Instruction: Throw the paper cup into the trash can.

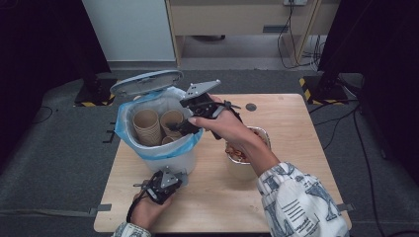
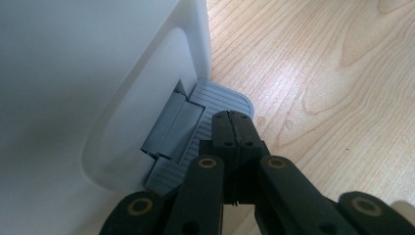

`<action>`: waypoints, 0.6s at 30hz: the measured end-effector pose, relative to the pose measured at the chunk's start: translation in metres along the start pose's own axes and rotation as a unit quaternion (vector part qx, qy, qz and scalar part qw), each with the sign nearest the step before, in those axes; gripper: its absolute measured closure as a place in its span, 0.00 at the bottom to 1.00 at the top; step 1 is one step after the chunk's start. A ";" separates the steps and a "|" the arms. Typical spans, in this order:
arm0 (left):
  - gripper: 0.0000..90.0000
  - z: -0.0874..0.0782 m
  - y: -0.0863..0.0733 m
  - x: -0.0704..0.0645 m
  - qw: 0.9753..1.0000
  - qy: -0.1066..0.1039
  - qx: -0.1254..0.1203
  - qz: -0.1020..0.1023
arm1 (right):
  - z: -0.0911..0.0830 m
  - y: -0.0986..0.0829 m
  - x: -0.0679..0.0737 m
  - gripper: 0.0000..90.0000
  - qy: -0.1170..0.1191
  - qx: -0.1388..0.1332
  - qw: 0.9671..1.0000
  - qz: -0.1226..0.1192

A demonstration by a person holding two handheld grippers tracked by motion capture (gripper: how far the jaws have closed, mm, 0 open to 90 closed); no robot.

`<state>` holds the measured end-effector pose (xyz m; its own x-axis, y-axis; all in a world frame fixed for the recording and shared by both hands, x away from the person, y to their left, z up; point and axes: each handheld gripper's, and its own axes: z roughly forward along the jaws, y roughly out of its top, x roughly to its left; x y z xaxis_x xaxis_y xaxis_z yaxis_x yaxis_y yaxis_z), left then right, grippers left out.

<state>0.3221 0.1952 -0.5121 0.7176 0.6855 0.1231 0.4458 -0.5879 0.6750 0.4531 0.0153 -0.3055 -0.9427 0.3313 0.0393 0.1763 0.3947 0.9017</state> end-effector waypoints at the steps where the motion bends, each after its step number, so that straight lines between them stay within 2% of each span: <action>1: 1.00 0.000 0.000 0.000 1.000 0.000 0.000 0.000 | -0.002 -0.001 -0.001 0.09 -0.002 -0.002 1.000 0.002; 18: 1.00 0.000 0.000 0.000 1.000 -0.001 0.001 -0.001 | -0.037 -0.019 -0.030 0.08 -0.047 -0.004 0.998 0.037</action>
<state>0.3221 0.1954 -0.5119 0.7180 0.6856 0.1205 0.4481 -0.5877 0.6737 0.4678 -0.0341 -0.3083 -0.8963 0.4386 0.0663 0.2421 0.3585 0.9016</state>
